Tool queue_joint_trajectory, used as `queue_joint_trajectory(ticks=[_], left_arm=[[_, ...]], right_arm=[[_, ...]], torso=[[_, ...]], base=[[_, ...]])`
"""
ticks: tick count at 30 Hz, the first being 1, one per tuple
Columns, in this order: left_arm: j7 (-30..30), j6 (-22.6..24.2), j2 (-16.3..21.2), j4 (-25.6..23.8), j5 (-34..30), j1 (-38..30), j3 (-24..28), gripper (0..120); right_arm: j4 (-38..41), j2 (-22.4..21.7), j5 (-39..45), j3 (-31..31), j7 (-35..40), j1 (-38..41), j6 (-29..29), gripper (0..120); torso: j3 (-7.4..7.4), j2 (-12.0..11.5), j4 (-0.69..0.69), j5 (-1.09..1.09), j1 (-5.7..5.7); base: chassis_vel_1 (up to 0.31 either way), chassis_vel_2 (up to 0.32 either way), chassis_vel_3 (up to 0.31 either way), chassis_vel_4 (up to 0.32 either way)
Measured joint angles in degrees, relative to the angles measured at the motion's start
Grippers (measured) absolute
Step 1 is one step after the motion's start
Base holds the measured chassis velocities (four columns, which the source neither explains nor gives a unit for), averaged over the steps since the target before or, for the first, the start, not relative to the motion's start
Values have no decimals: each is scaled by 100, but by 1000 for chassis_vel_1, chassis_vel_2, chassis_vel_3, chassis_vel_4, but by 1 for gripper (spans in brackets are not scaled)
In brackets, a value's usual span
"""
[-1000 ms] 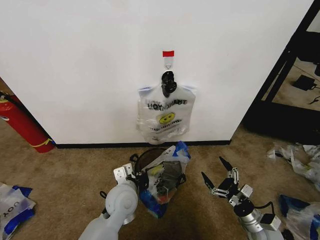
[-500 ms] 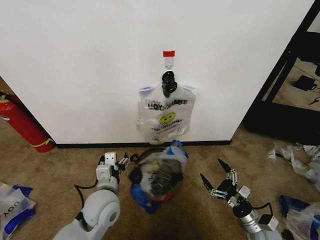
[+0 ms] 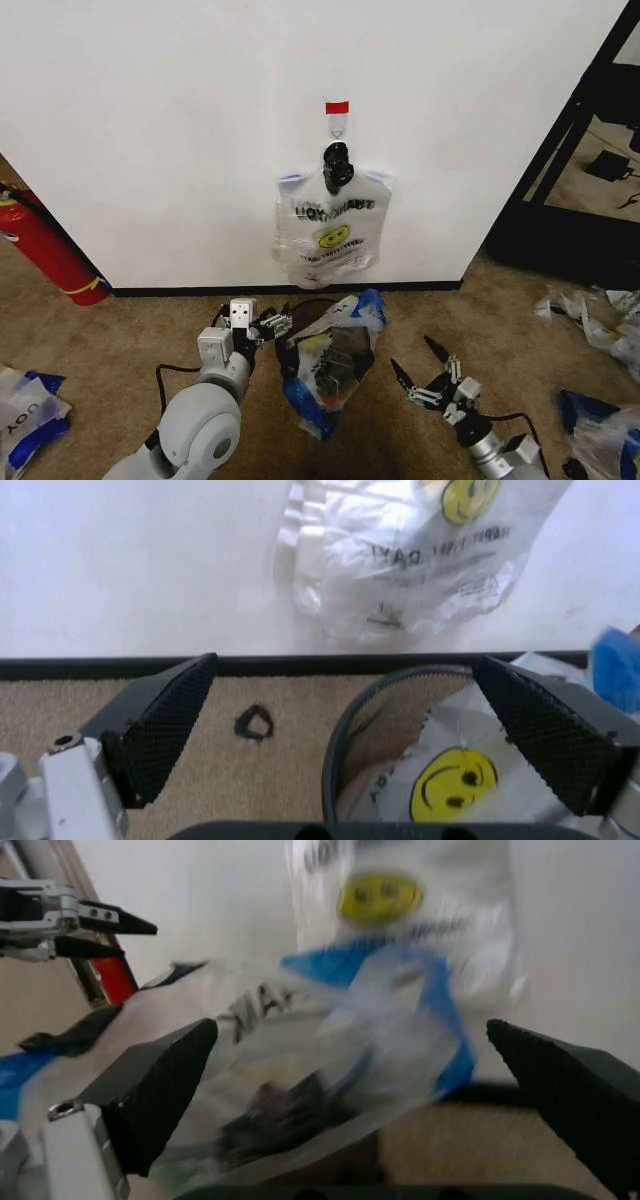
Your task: Pick up the garbage bag from the wall and place it over the trash bin.
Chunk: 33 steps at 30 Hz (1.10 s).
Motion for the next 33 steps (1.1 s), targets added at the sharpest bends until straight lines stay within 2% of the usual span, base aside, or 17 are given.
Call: queue_joint_trajectory(ticks=[2, 6, 9, 11, 15, 22, 33], left_arm=[[0, -26, -24, 0, 55, 48, 0, 100], [9, -112, -53, -7, 211, 130, 42, 100], [26, -122, -14, 92, 205, 19, 129, 100], [63, -161, 48, 210, 196, -54, 180, 100], [56, -246, 91, 234, 208, 49, 99, 100], [39, -301, -30, 325, 345, 129, 148, 100], [51, -367, -103, 325, 531, 249, 149, 100]], right_arm=[[147, -56, 3, -165, 291, 3, -189, 100], [1185, -195, 474, -922, 1960, 195, -1413, 100], [1487, -102, 667, -951, 2362, 209, -1684, 100], [1784, -21, 929, -923, 2921, 253, -2056, 100], [1970, -41, 1503, -898, 3931, 613, -2822, 100], [1745, 49, 2367, -1017, 4481, 1318, -3460, 100], [1390, 166, 2390, -1327, 4411, 1828, -4182, 100]], torso=[[0, 0, 2, 0, 0], [0, 0, 6, -1, 0], [0, 0, 3, -1, 0], [0, 0, -3, -2, 0], [0, 0, 4, -1, 0], [1, 0, 2, -1, 0], [1, 0, 2, 0, 0]], base=[[0, 0, 0, 0], [0, 0, 0, 0], [0, 0, 0, 0], [0, 0, 0, 0], [0, 0, 0, 0], [0, 0, 0, 0], [0, 0, 0, 0]])
